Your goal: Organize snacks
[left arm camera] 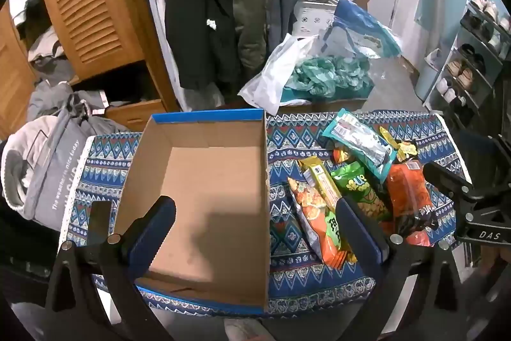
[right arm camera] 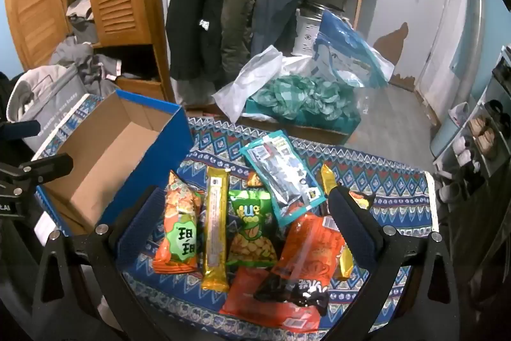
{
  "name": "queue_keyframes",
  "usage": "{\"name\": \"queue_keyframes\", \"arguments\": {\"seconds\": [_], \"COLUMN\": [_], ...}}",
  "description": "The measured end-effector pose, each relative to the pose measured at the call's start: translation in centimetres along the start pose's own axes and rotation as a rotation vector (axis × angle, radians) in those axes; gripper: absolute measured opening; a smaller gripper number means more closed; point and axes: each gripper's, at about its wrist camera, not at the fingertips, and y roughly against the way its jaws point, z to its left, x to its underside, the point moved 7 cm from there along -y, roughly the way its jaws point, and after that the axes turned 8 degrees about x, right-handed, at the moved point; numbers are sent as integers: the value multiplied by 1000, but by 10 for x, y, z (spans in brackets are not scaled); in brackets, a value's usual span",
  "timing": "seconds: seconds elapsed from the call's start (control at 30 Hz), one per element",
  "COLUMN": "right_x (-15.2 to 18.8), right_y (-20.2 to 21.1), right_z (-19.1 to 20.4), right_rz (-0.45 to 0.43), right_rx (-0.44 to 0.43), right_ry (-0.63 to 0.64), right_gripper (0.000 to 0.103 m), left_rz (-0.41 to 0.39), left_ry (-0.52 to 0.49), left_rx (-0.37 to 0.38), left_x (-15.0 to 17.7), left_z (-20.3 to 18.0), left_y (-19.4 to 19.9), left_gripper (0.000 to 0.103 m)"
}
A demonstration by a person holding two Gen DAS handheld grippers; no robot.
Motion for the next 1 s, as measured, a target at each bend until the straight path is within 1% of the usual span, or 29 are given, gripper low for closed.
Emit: {"name": "queue_keyframes", "arguments": {"seconds": [0.13,0.3,0.47,0.5,1.0], "right_x": [0,0,1,1,1], "right_y": [0,0,1,1,2], "right_z": [0,0,0,0,-1], "right_rz": [1,2,2,2,9], "right_rx": [2,0,1,1,3], "right_ry": [2,2,2,1,1], "right_gripper": [100,100,100,100,100], "left_rz": [-4,-4,-7,-5,-4], "left_ry": [-8,-36,-44,-42,-30], "left_rx": [-1,-4,-3,2,-4], "left_x": [-1,2,4,1,1], "left_z": [0,-12,-17,-10,-6], "left_y": [1,-2,-4,-1,0], "left_gripper": [101,101,101,101,101]}}
